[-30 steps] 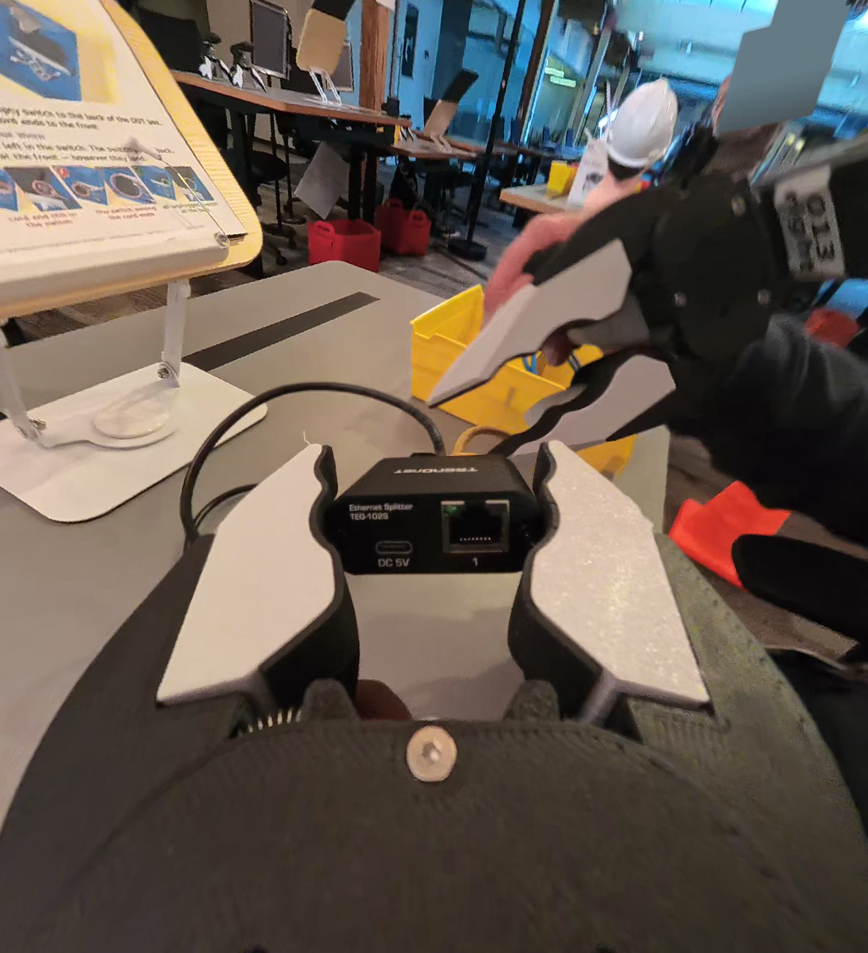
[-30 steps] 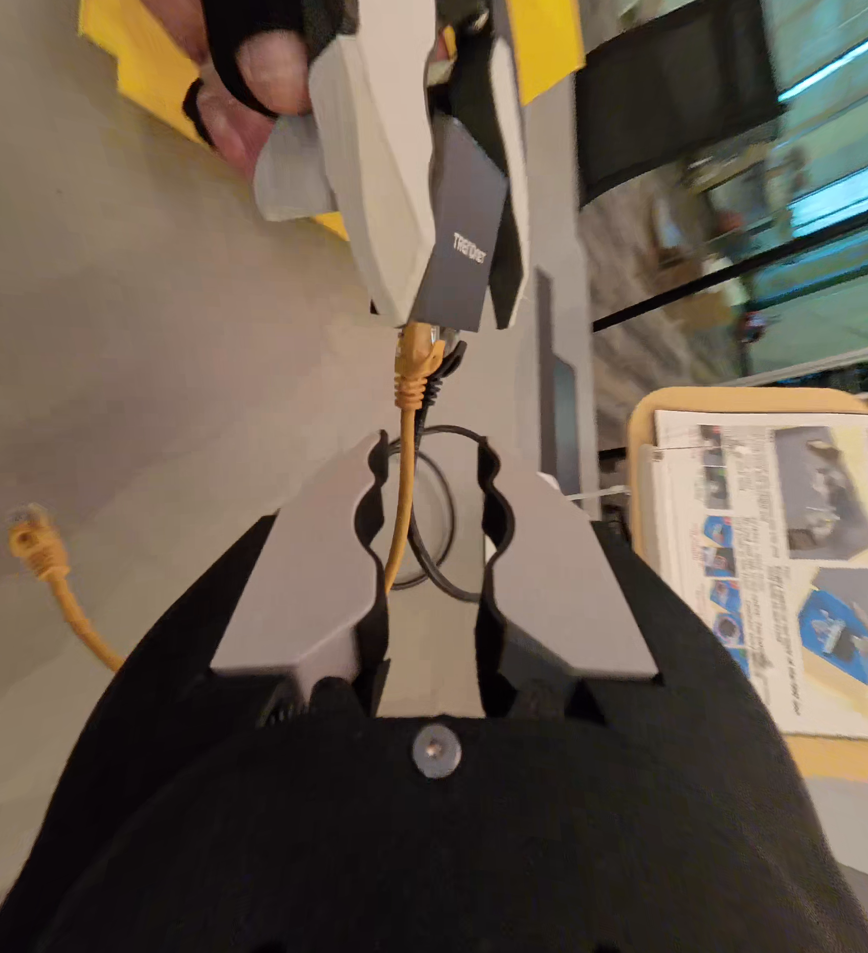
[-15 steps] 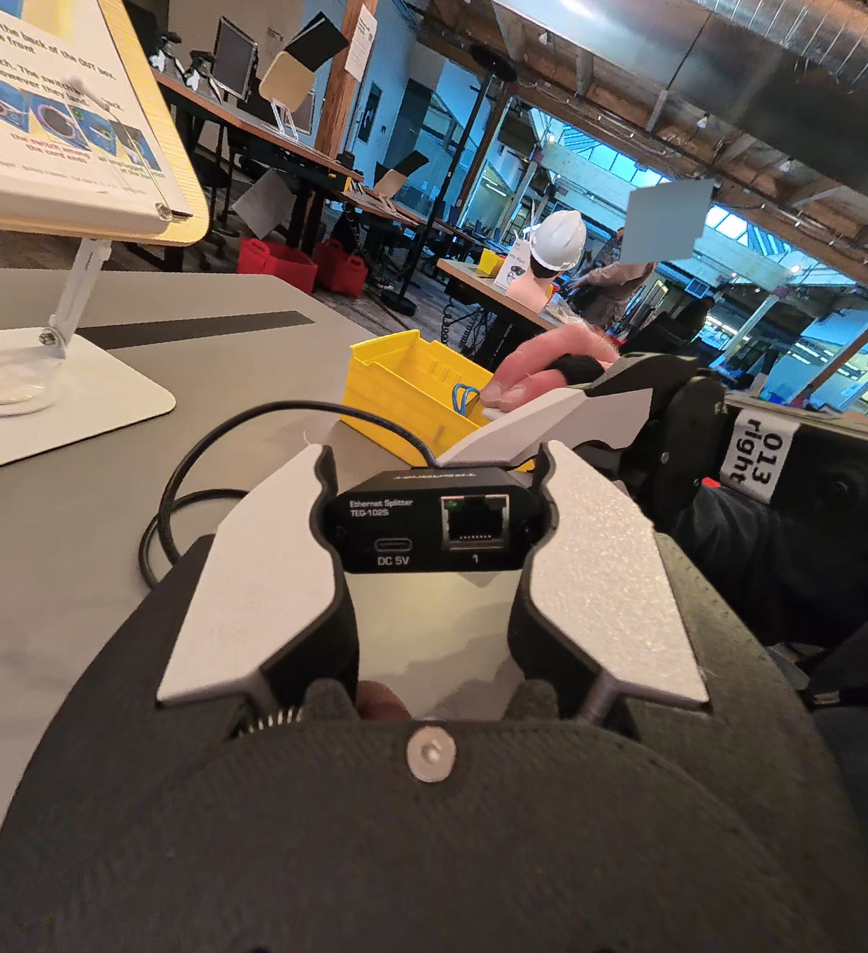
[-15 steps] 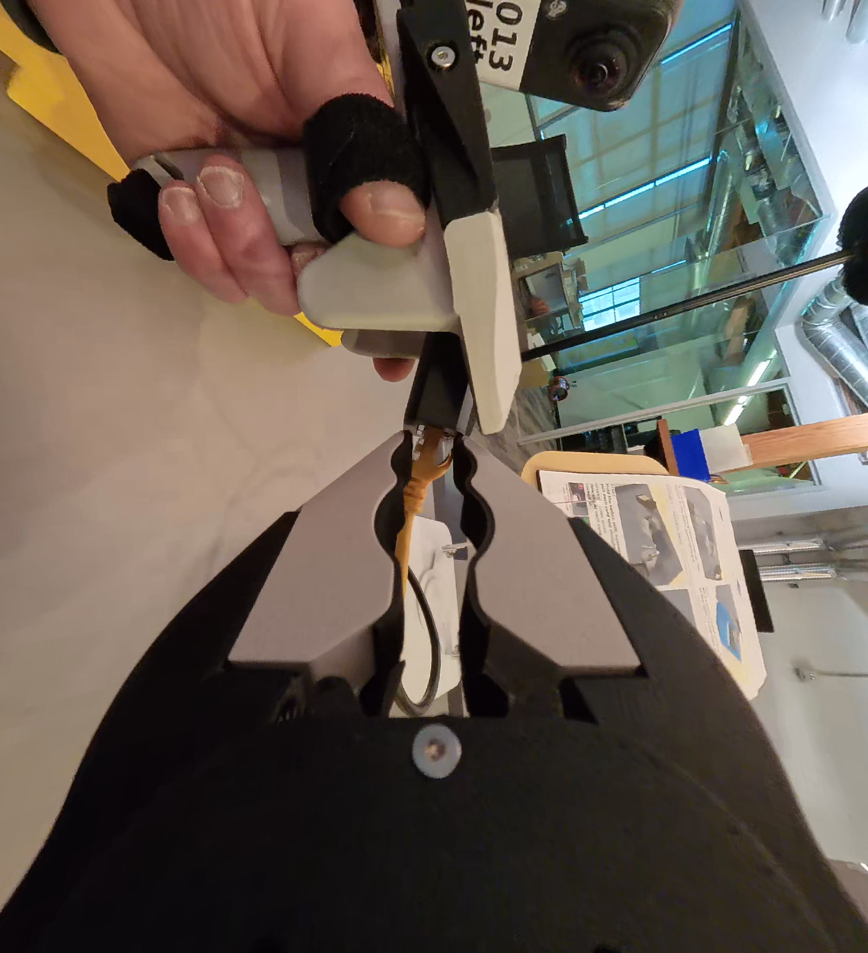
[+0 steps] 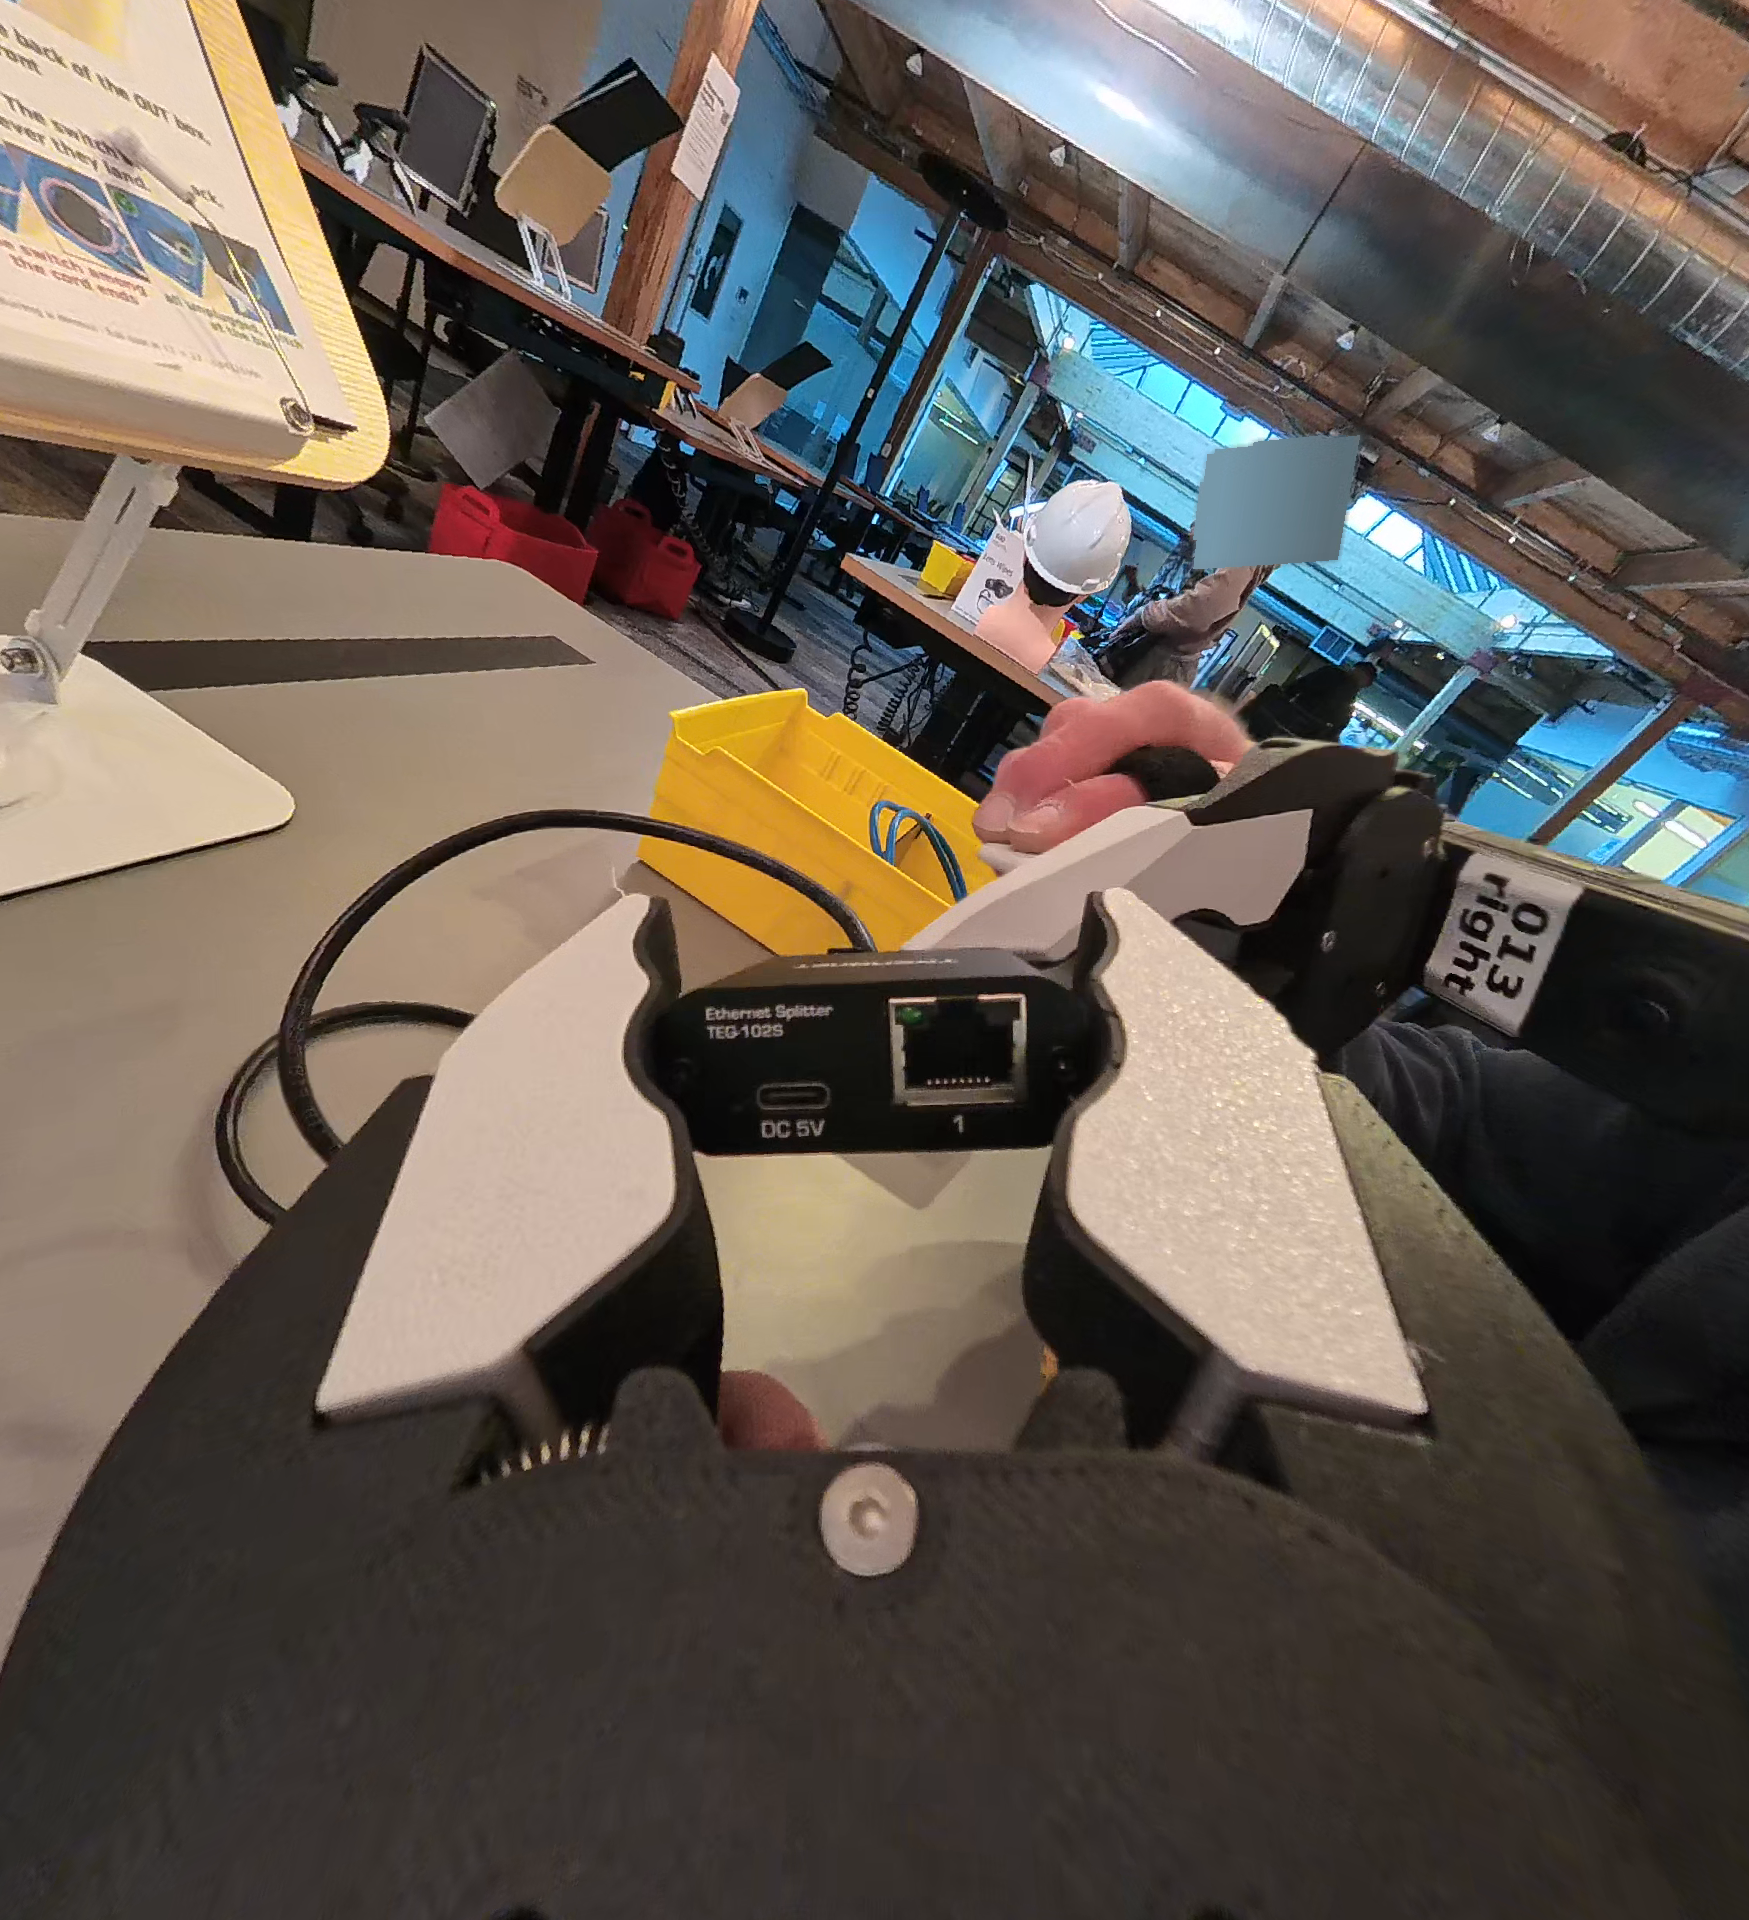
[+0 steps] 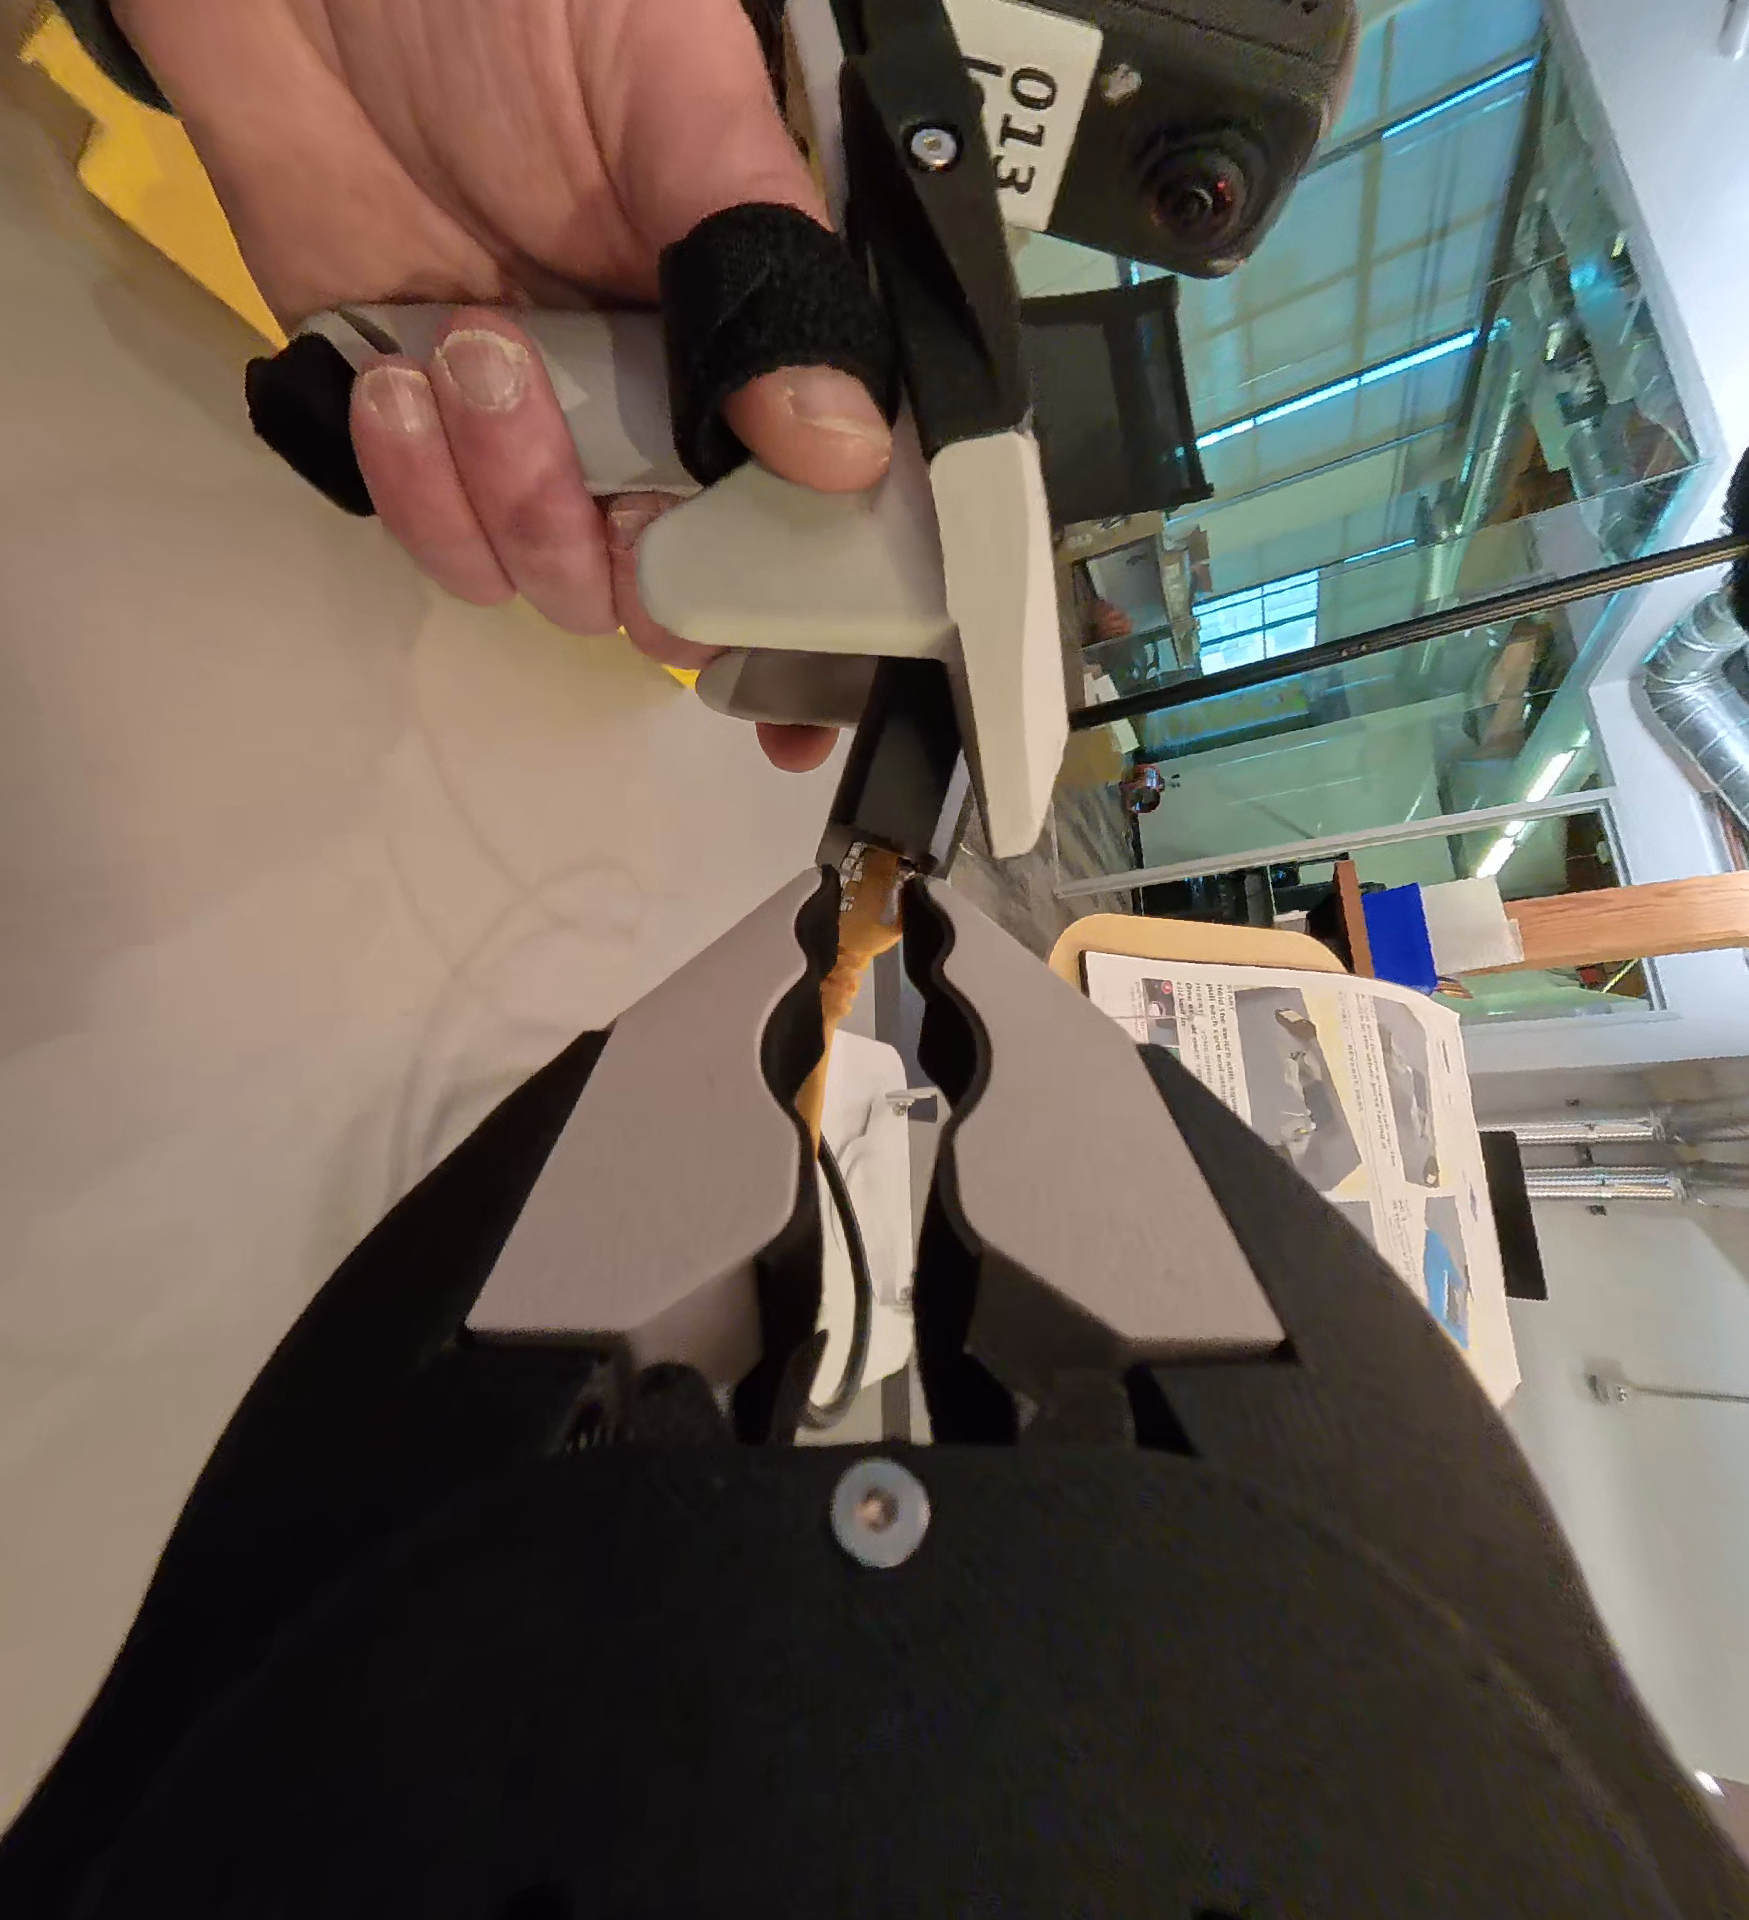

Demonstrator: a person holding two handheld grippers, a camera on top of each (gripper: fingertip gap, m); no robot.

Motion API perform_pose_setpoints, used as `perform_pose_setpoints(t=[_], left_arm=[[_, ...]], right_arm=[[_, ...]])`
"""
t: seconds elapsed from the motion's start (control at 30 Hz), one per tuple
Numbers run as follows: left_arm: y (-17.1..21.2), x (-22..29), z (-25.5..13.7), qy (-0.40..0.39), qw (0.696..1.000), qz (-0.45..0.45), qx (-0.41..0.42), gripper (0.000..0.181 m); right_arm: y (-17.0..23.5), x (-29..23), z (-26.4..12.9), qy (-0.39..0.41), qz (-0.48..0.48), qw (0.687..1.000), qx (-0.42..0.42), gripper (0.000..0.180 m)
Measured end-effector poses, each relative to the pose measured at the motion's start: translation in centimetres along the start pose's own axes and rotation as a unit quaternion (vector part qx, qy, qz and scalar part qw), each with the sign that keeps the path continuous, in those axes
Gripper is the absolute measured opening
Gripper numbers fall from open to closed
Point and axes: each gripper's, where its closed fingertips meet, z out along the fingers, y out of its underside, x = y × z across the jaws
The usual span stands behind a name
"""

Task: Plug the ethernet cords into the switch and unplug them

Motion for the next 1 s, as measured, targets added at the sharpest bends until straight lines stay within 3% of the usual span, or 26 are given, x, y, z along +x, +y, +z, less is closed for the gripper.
perform_pose_setpoints(t=[0.27,0.33,0.5,0.77,1.0], left_arm=[[0.6,-0.4,0.4,-0.017,1.0,0.012,-0.006,0.073],[-1.4,-1.8,-1.1,-0.039,0.998,0.0,0.041,0.073],[-4.5,-2.5,-3.7,-0.067,0.995,0.056,0.046,0.073],[-4.2,-2.6,-3.9,-0.06,0.996,0.056,0.044,0.073],[-4.4,-1.8,-4.0,-0.05,0.996,0.06,0.04,0.073]], right_arm=[[0.9,-0.4,-0.2,-0.049,-0.034,0.997,-0.039,0.009],[3.0,-0.4,-0.5,-0.046,-0.04,0.995,-0.082,0.009],[5.3,2.4,-3.4,-0.016,0.072,0.995,-0.067,0.009],[11.1,15.4,-14.2,0.154,0.133,0.967,-0.156,0.009],[22.7,15.2,-22.4,0.235,0.255,0.897,-0.275,0.01]])
